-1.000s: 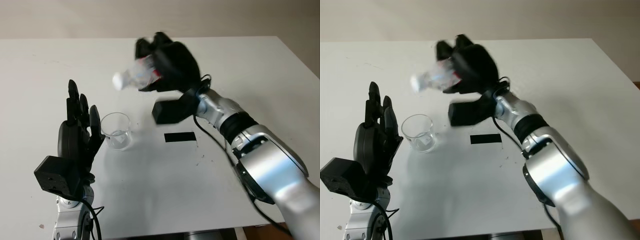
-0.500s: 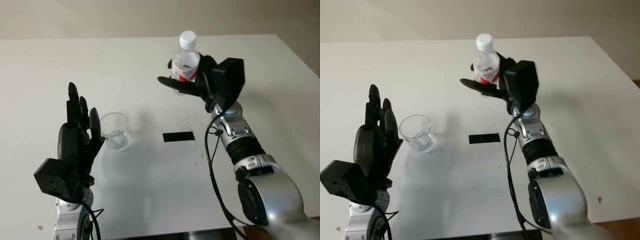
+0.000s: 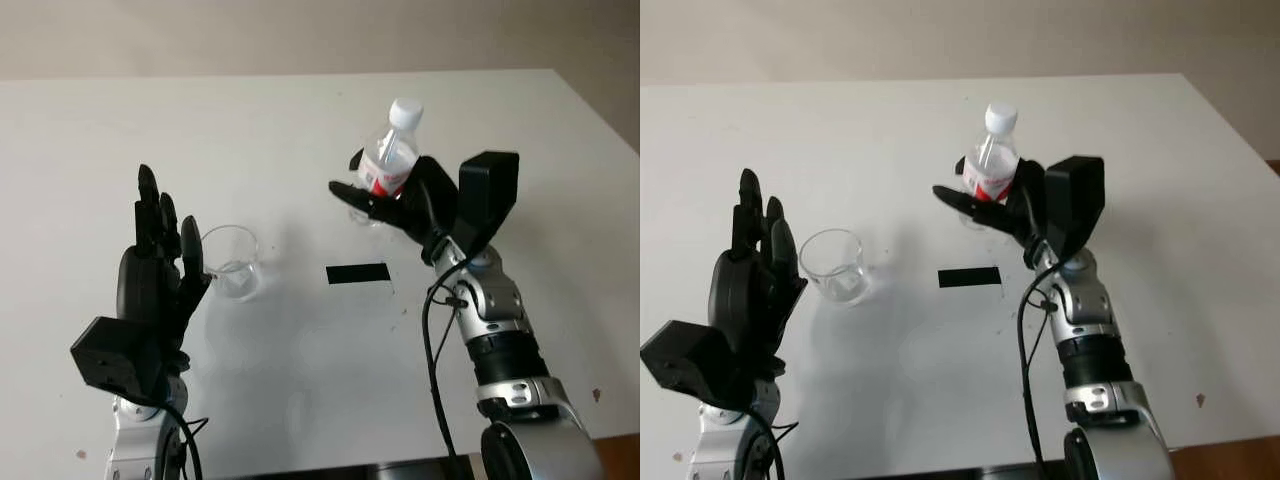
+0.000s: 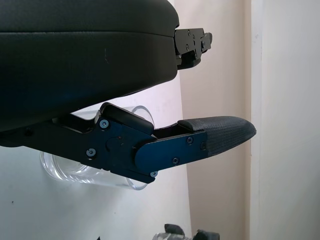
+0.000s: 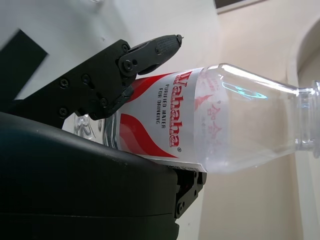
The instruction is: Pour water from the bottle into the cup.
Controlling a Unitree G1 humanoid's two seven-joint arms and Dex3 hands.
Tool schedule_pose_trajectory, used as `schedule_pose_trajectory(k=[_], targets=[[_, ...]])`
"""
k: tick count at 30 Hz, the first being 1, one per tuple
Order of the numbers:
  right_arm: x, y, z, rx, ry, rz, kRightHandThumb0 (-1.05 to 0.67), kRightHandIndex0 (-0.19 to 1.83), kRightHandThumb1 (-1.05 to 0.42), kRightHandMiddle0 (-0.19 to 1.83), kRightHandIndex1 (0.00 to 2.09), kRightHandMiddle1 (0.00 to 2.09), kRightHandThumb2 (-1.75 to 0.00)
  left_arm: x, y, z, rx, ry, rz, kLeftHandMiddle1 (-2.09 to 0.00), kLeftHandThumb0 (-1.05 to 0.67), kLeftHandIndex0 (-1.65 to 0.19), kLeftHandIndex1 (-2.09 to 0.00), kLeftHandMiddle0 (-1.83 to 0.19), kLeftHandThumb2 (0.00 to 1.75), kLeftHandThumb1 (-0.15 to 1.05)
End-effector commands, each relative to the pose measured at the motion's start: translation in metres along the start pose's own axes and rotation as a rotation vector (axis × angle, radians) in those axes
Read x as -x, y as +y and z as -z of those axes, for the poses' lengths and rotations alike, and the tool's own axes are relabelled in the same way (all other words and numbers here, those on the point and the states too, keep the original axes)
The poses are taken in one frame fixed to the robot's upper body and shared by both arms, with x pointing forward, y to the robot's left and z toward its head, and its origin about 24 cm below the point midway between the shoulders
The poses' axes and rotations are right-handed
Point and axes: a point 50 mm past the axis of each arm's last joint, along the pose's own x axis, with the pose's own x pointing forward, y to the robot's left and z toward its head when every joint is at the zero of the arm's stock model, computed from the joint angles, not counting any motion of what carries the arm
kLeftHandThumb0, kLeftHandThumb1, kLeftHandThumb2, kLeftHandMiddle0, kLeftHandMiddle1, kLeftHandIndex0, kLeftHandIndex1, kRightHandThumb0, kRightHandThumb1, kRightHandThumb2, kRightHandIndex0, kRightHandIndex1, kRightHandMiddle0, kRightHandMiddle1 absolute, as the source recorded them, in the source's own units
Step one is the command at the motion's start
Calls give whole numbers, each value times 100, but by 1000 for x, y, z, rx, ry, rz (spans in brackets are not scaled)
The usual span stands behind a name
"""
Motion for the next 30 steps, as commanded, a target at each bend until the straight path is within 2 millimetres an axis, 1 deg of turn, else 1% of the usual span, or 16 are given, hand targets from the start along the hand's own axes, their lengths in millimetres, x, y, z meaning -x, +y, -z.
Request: schedule_pose_trajectory(k=[1,8,16,22,30], targets=[[4,4,-3,21,-21,-14,-20,124,-105,91,209,209,-28,2,1,-2,1,-10,0,-5,-78,12,0,9,64,105],[11,6,7,52,30,-15,-20,122,-105,87,209,209,-29,2,1,-3,-4,-10,3,-5,-79,12,0,9,64,105],[13,7,7,93,112,-9,-17,121,-105,81,209,209,-30,3,1,-4,4,-9,4,-5,-80,12,0,9,63,105],[10,4,9,6,198,-7,-15,121,-105,77,209,209,-30,3,2,-4,7,-9,-1,-5,-80,12,0,9,63,105],[11,4,14,-63,237,-2,-16,130,-105,78,209,209,-29,3,2,-6,9,-5,1,-5,-80,12,0,10,62,105]])
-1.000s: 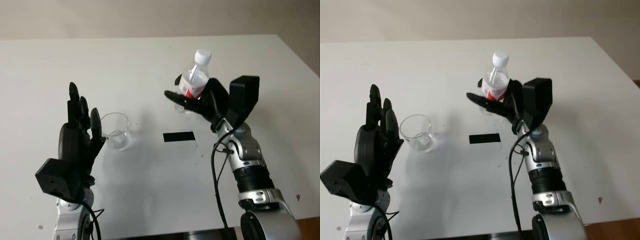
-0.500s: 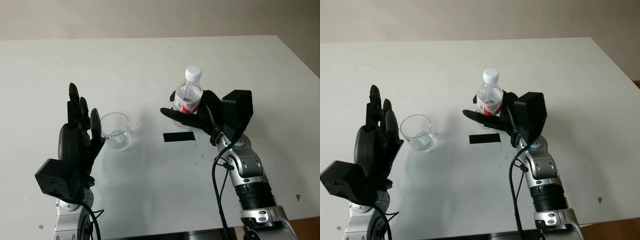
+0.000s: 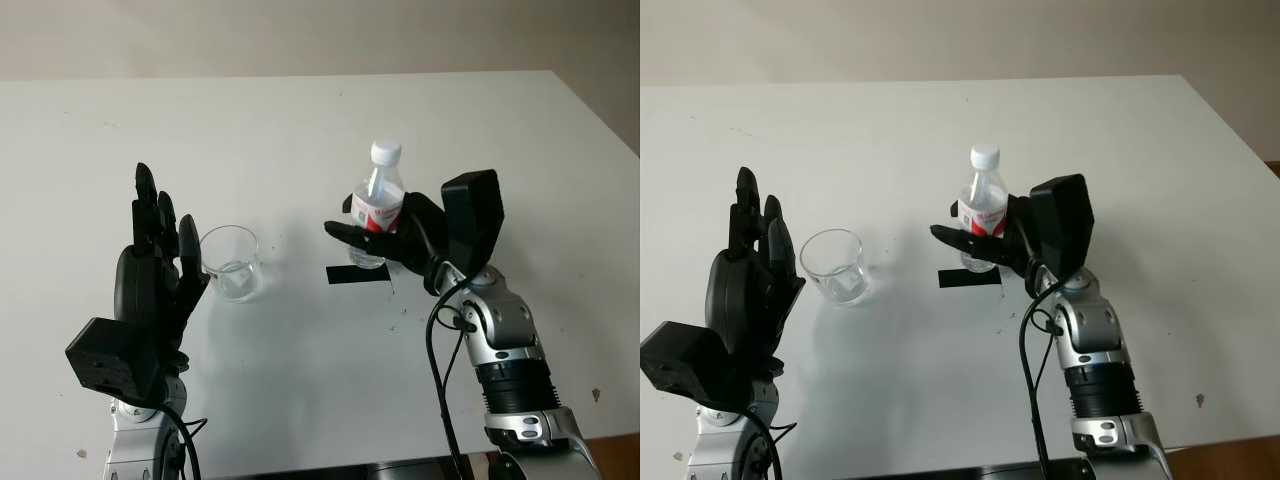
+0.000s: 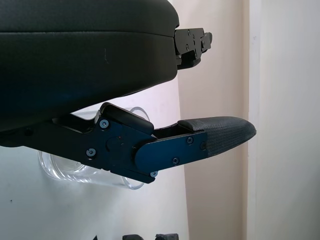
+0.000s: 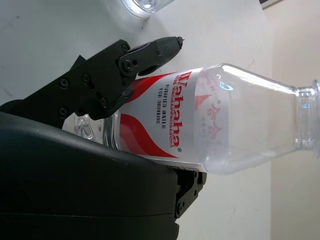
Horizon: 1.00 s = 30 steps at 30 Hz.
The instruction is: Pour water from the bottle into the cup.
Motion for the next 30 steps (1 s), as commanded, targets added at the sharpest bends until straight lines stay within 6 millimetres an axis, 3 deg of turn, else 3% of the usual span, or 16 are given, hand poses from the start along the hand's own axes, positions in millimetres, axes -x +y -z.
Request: schedule_pose_trajectory(k=[1,11,18,21,23,25,27,30], targets=[[-1,1,-6,-18,-24,-6,-16,131,-105,78,209,209,-28,1,1,-2,0,-6,1,-5,-80,12,0,10,62,105],[-4,2,7,-32,-18,15,-18,136,-105,86,209,209,-29,1,2,-4,-5,-9,2,-5,-81,12,0,9,62,105],[0,6,9,85,-54,16,-17,137,-105,87,209,209,-30,0,1,-5,0,-10,1,-6,-80,12,0,9,62,105],[4,8,10,148,-86,8,-16,132,-105,78,209,209,-30,0,1,-5,-1,-12,0,-5,-81,13,0,9,61,105],[7,9,11,214,-112,7,-20,116,-105,63,209,209,-23,0,1,-5,-4,-14,-1,-6,-81,12,0,9,61,105],[9,9,14,248,-117,2,-26,88,-105,52,209,209,-15,0,1,-5,-5,-15,-2,-6,-81,12,0,8,61,105],[12,9,18,254,-113,-9,-34,49,-103,33,209,209,-8,0,2,-5,-10,-15,-3,-6,-80,12,0,8,61,105],[14,9,21,255,-105,-15,-40,17,-100,16,209,209,-5,0,2,-5,-6,-12,-6,-6,-79,11,0,8,61,105]])
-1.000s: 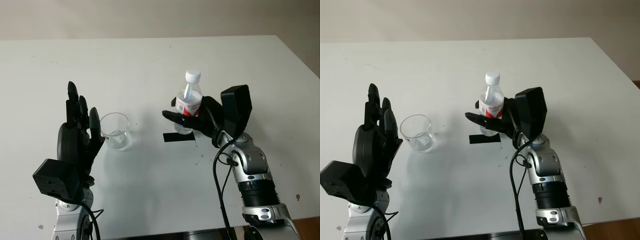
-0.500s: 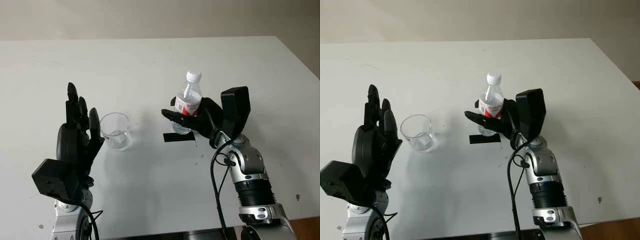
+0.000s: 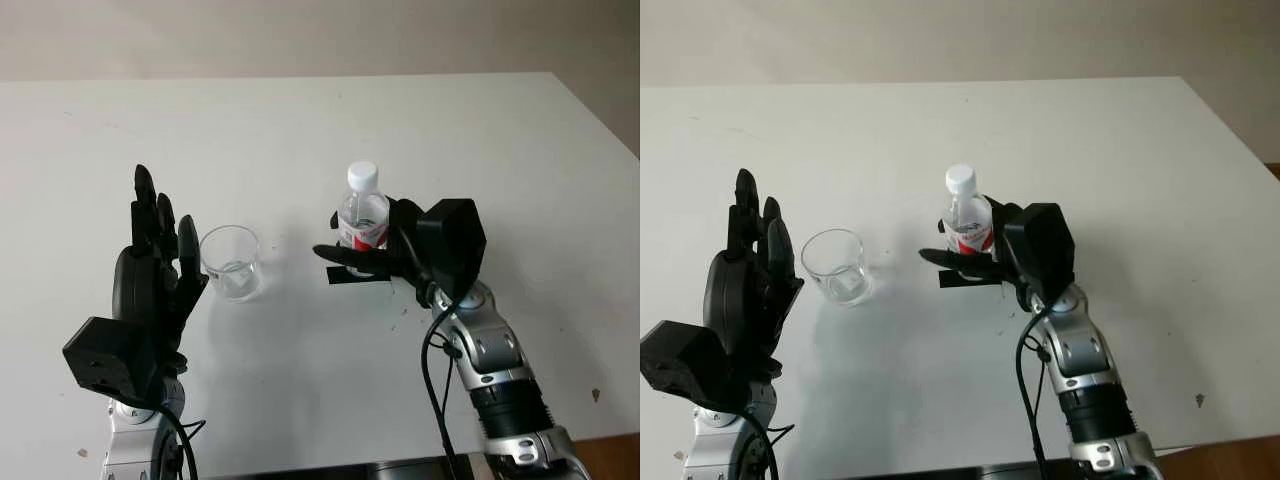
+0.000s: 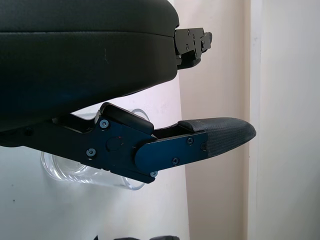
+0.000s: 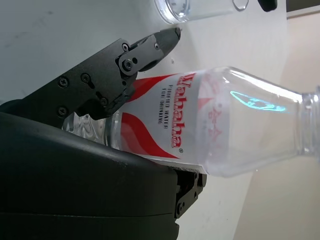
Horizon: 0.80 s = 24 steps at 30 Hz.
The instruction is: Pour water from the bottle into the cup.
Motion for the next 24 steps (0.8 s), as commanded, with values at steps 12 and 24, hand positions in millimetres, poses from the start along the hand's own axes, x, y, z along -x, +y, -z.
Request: schedule_pose_trajectory(k=[12,24], targets=[[9,-2,12,-50,47,35,-57,-19,-96,-19,145,149,-5,0,2,-4,-2,-20,-2,-6,-78,11,0,8,61,105],[13,-3,18,-50,5,24,-72,-19,-92,-19,0,1,-5,0,3,-4,-5,-23,-2,-6,-78,11,0,7,61,105]])
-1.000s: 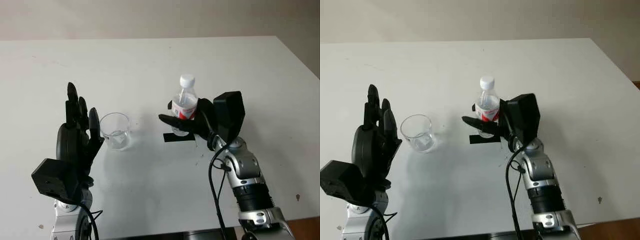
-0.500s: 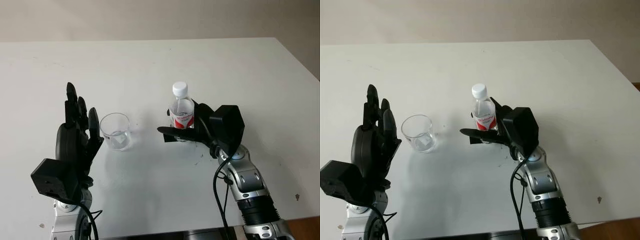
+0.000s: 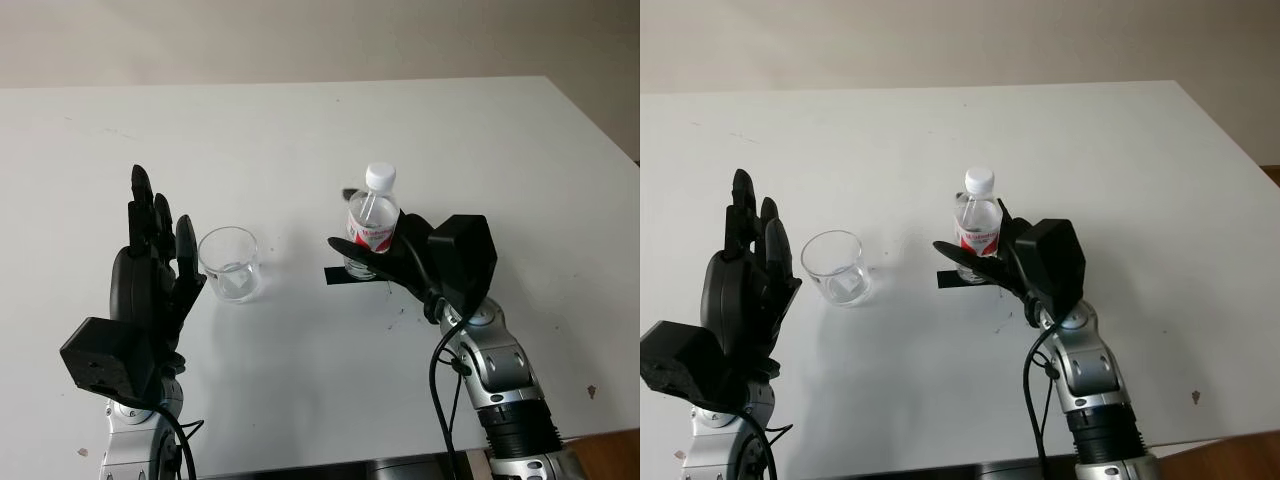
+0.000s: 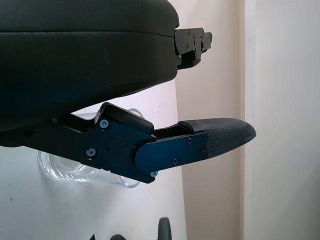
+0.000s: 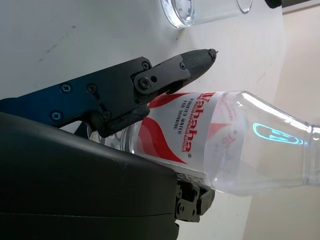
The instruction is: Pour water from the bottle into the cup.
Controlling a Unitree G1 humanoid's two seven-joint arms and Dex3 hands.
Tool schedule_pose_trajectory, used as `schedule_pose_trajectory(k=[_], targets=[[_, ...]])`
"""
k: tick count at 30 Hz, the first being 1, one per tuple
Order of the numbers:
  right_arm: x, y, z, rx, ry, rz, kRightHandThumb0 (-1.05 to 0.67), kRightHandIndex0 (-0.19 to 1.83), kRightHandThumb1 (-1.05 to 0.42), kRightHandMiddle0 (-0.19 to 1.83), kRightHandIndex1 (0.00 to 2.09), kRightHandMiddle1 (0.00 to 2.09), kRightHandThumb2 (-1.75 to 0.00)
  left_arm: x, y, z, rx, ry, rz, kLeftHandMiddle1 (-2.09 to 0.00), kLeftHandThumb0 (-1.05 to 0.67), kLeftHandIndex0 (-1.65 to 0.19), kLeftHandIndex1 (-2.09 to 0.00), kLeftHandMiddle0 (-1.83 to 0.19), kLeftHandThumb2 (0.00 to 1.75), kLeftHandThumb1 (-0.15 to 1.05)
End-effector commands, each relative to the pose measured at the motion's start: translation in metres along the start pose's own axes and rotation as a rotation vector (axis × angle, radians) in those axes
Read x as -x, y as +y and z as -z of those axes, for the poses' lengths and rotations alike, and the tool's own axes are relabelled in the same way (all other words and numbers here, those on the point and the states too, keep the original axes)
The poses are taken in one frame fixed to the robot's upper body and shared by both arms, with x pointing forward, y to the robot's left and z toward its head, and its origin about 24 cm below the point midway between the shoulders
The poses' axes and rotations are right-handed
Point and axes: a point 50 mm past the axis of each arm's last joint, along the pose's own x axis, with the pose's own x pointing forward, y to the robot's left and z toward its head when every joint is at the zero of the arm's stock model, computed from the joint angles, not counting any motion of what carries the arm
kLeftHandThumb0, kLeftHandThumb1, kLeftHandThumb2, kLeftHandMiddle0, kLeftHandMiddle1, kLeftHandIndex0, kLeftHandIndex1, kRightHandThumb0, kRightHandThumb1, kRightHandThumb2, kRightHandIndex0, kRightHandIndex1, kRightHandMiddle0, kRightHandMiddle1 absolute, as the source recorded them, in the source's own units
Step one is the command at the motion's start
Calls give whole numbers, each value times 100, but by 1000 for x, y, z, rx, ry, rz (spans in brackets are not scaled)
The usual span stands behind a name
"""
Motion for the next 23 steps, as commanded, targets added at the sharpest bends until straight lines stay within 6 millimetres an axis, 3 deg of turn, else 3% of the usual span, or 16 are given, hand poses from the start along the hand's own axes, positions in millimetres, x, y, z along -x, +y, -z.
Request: schedule_pose_trajectory(k=[1,8,23], targets=[[3,-3,5,6,-14,5,-74,-19,-92,-19,0,0,-5,0,1,-3,-3,-18,0,-6,-78,11,0,7,61,105],[7,-5,6,27,-103,22,-89,-19,-92,-19,0,0,-5,1,1,-3,3,-14,4,-6,-78,11,0,8,60,105],[26,-3,9,8,-173,126,-91,-19,-93,-19,0,0,-6,0,0,-2,8,-13,15,-5,-76,12,0,9,58,105]])
